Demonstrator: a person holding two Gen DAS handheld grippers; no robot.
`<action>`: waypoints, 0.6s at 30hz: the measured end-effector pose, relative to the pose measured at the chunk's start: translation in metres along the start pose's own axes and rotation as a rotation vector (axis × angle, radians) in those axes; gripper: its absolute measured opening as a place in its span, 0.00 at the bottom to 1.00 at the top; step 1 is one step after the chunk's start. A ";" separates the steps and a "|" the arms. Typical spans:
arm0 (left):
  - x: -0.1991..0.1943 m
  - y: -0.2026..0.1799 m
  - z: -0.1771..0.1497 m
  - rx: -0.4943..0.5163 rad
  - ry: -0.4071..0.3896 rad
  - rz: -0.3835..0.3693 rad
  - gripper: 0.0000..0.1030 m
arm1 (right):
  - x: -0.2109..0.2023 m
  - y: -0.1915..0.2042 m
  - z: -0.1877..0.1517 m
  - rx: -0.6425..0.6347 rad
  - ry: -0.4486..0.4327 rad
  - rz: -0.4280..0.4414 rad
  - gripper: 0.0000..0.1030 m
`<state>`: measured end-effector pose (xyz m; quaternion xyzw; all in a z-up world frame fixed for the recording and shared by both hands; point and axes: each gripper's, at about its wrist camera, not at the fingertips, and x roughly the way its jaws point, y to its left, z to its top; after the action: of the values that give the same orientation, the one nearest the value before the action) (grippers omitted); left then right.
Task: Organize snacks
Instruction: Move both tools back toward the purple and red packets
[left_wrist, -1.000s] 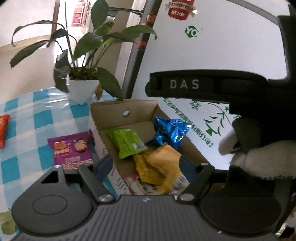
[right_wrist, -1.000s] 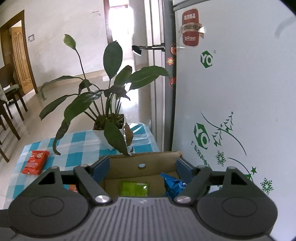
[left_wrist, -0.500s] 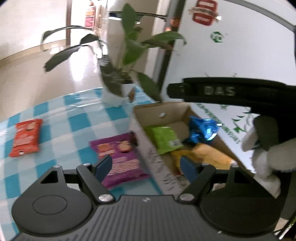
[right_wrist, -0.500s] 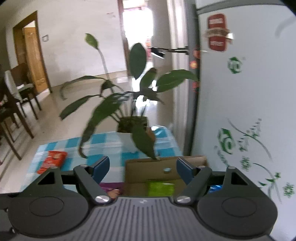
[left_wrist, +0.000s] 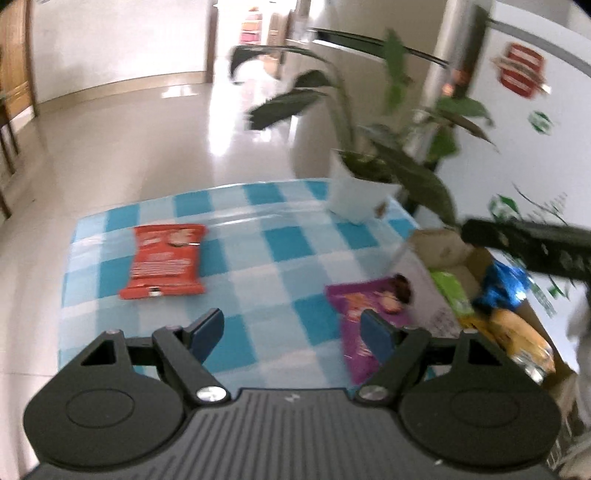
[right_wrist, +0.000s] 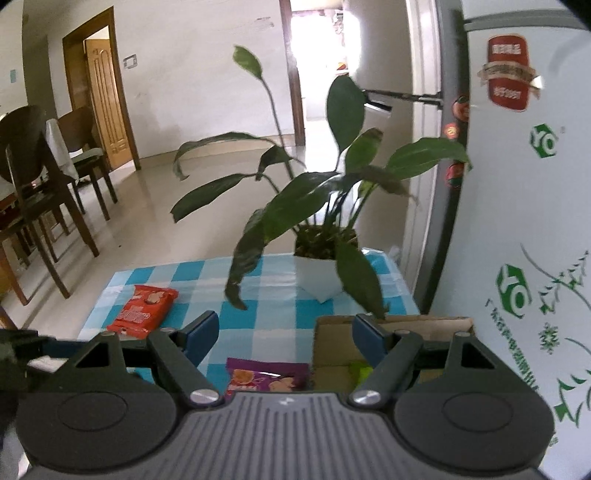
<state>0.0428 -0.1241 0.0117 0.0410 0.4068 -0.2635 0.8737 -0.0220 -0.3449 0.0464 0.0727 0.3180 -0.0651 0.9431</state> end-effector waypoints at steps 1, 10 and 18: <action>0.002 0.006 0.001 -0.012 -0.003 0.011 0.78 | 0.002 0.003 -0.001 0.000 0.008 0.005 0.81; 0.030 0.066 0.013 -0.180 -0.027 0.115 0.78 | 0.027 0.032 -0.014 -0.036 0.098 0.030 0.81; 0.074 0.091 0.025 -0.230 -0.017 0.145 0.78 | 0.050 0.056 -0.031 0.027 0.190 0.043 0.81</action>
<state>0.1436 -0.0847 -0.0389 -0.0323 0.4230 -0.1518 0.8928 0.0085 -0.2877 -0.0028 0.0980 0.4036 -0.0421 0.9087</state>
